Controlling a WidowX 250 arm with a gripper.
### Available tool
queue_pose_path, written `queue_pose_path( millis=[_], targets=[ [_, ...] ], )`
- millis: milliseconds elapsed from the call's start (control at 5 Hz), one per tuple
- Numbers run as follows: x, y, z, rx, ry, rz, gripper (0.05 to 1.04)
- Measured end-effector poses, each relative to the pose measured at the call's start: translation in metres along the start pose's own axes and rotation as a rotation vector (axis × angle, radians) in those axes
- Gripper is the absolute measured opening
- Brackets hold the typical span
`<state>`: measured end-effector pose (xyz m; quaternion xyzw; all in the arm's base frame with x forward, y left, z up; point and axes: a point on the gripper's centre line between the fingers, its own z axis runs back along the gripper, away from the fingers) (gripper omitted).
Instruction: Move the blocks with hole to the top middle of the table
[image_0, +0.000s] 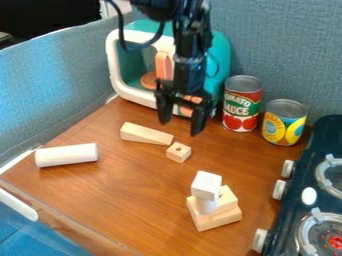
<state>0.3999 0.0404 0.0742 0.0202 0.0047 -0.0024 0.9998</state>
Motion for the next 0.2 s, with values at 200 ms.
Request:
queue_pose_path(
  millis=[200],
  targets=[
    [-0.0041,-0.0062,0.0145,0.048,0.003,-0.043,1.001]
  ],
)
